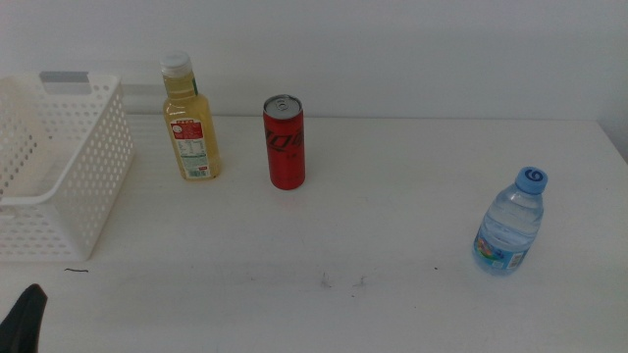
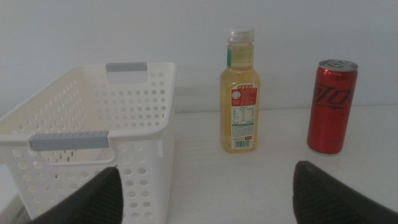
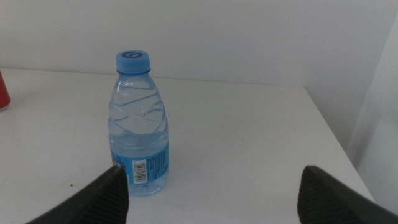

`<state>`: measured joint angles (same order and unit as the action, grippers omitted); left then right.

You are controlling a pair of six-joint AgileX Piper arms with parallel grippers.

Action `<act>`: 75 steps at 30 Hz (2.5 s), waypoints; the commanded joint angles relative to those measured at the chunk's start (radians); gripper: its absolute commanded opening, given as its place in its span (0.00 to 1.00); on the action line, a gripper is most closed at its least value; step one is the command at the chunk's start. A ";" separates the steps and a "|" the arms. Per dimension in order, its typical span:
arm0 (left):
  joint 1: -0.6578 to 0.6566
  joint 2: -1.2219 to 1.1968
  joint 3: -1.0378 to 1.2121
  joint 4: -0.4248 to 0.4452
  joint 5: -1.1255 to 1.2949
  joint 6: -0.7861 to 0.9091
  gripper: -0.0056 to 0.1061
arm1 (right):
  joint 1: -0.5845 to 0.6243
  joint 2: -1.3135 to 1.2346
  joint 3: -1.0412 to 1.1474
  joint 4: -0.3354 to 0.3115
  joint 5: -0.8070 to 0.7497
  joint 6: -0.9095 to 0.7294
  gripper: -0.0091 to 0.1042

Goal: Use arms to grab the bottles and put them into the dustbin to the left of the table.

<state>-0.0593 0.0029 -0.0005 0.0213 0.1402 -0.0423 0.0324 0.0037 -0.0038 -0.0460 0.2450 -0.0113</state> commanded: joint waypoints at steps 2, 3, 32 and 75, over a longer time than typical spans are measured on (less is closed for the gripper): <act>0.000 -0.003 0.000 0.012 -0.002 -0.009 0.89 | -0.002 -0.004 0.004 -0.003 -0.008 -0.004 0.90; 0.000 -0.003 0.000 0.012 -0.002 -0.009 0.89 | -0.002 -0.004 0.004 -0.003 -0.008 -0.004 0.90; -0.181 1.277 0.000 0.164 -1.361 -0.038 0.89 | -0.002 -0.004 0.004 -0.003 -0.008 -0.004 0.90; -0.223 2.004 -0.749 0.235 -1.264 -0.168 0.89 | -0.002 -0.004 0.004 -0.003 -0.008 -0.004 0.90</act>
<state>-0.2732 1.9817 -0.7190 0.2856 -1.1199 -0.1938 0.0324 0.0037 -0.0038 -0.0460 0.2450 -0.0113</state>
